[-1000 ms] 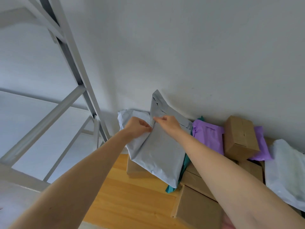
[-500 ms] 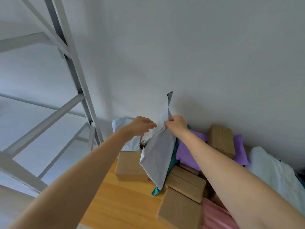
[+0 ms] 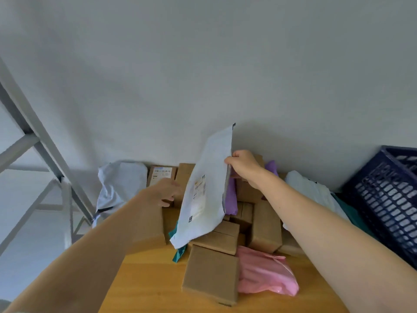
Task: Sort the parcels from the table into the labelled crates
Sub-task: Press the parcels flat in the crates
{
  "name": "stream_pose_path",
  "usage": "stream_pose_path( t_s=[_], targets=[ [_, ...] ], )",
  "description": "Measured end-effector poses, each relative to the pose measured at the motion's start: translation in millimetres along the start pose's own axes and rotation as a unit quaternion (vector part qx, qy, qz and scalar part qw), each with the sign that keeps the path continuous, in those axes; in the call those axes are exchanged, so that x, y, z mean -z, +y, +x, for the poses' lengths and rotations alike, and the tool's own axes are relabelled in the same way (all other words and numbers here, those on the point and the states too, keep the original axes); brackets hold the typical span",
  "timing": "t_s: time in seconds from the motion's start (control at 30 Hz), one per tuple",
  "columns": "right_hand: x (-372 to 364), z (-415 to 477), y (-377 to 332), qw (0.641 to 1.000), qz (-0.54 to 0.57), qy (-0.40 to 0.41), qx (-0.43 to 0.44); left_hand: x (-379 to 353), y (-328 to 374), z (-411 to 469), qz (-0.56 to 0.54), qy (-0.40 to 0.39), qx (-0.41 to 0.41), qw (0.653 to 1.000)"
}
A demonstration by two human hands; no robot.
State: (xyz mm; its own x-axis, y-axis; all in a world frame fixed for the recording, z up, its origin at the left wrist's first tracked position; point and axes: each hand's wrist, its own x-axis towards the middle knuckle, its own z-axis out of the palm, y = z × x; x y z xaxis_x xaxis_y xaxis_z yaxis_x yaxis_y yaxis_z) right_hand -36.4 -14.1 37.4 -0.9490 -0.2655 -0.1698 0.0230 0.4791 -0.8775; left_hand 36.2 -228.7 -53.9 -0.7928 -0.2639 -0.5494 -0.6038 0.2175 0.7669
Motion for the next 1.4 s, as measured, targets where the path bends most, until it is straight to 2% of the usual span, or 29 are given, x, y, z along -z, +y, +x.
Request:
stream_pose_path(
  t_s=[0.2,0.43,0.67,1.07,1.27,1.4],
  targets=[
    [26,-8,36,0.996,-0.050,0.068,-0.043,-30,-8,29,0.025,-0.089,0.028,0.995],
    [31,-15,68,0.989,-0.043,0.110,-0.091,-42,-18,49,-0.016,-0.071,0.012,0.997],
    [24,-23,86,0.983,-0.040,0.126,-0.127,-46,-22,53,-0.079,-0.096,0.019,0.992],
    [27,-42,114,0.985,-0.011,0.150,-0.084,-33,-10,43,-0.122,-0.110,-0.012,0.986],
    [31,-45,101,0.982,0.009,0.187,-0.029,-12,8,32,-0.143,-0.100,-0.084,0.981],
    [34,-43,82,0.975,0.004,0.220,0.000,11,31,22,-0.084,-0.055,-0.140,0.985]
  ],
)
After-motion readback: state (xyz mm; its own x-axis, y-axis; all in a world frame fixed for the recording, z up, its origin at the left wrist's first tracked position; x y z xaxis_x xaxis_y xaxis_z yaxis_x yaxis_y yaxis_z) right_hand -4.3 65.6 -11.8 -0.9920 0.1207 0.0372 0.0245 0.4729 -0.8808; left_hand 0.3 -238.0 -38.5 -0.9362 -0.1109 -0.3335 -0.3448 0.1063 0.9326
